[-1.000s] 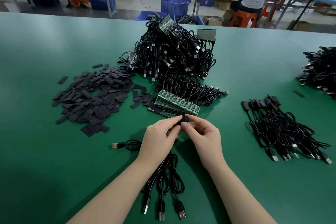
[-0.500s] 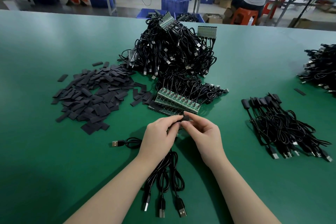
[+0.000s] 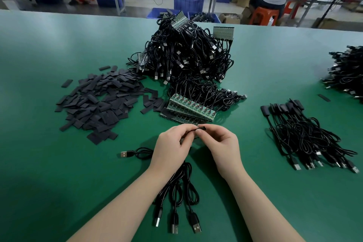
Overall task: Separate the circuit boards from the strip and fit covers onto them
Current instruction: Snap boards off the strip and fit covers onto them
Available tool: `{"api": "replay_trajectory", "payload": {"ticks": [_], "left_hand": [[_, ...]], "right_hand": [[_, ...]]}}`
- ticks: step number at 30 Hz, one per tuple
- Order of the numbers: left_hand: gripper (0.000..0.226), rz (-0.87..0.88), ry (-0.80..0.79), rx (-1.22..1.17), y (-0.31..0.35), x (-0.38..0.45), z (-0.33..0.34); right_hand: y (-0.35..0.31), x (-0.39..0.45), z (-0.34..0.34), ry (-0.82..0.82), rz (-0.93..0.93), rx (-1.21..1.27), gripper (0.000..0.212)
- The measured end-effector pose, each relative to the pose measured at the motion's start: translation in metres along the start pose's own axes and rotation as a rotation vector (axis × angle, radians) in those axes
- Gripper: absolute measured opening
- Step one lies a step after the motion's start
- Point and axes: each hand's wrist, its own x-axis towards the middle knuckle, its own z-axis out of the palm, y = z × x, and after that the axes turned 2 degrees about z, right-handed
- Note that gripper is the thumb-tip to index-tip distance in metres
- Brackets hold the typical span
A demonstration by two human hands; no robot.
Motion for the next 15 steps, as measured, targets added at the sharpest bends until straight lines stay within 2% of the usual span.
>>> {"api": "replay_trajectory", "payload": {"ticks": [5,11,15], "left_hand": [[0.015,0.009,-0.027,0.014,0.0038,0.0002,0.0002],[0.012,-0.016,0.002,0.010,0.0010,0.0004,-0.0009],[0.019,-0.025,-0.091,0.011,0.0041,0.0010,-0.0016]], "right_hand": [[0.0000,-0.0008,-0.0017,0.045,0.014,0.073,0.023],[-0.0006,-0.0018,0.0017,-0.028,-0.012,-0.025,0.017],[0.0010,-0.0011,0.0012,0.043,-0.028,0.004,0.019]]}}
